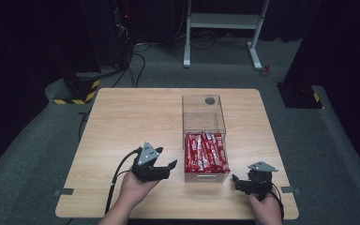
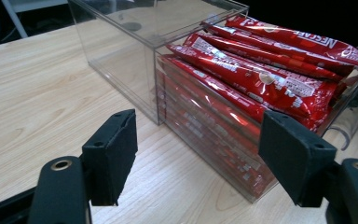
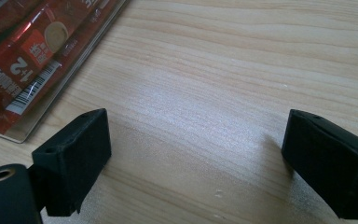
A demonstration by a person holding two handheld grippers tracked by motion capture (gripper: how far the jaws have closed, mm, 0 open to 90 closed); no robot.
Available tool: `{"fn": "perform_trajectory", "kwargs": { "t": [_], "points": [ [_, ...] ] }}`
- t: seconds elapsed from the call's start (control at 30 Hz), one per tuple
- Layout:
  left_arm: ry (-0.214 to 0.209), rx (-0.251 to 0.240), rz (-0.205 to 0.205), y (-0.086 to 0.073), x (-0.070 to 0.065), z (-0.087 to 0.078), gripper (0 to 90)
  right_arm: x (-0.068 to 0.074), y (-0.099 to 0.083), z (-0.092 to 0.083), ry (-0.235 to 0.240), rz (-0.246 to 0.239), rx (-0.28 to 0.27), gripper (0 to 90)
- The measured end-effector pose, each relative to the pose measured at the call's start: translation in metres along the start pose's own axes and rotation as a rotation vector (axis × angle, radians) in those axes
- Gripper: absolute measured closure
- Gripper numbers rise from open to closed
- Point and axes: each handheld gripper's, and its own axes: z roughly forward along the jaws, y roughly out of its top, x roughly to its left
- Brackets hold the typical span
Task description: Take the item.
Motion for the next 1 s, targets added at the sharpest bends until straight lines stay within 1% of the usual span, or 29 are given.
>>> {"fn": "perform_trajectory", "kwargs": {
  "t": [0.03, 0.3, 0.33, 0.37, 0.4, 0.47, 0.83, 1.0],
  "points": [
    [-0.002, 0.0, 0.001, 0.001, -0.002, 0.001, 28.5, -0.001, 0.001, 0.001, 0.003, -0.012, -0.001, 7.9],
    [-0.016, -0.015, -0.002, 0.008, -0.008, 0.004, 29.2, 0.0, 0.001, 0.001, 0.006, -0.004, 0.003, 7.9],
    [-0.022, -0.007, 0.009, 0.01, -0.009, 0.004, 29.4, -0.001, 0.002, 0.001, 0.008, -0.006, 0.003, 7.9],
    [-0.022, -0.007, 0.009, 0.01, -0.009, 0.004, 29.4, -0.001, 0.002, 0.001, 0.008, -0.006, 0.003, 7.9],
    [-0.022, -0.018, 0.002, 0.011, -0.01, 0.005, 29.4, -0.001, 0.002, 0.002, 0.009, -0.008, 0.003, 7.9],
    [-0.025, -0.019, 0.003, 0.013, -0.012, 0.007, 29.4, -0.001, 0.002, 0.002, 0.011, -0.016, 0.001, 7.9],
    [-0.049, -0.025, 0.028, 0.026, -0.025, 0.014, 29.8, -0.001, 0.002, 0.002, 0.013, -0.011, 0.002, 8.0],
    [-0.057, -0.027, 0.033, 0.029, -0.028, 0.017, 30.1, -0.001, 0.002, 0.002, 0.013, -0.012, 0.002, 8.0]
  ]
}}
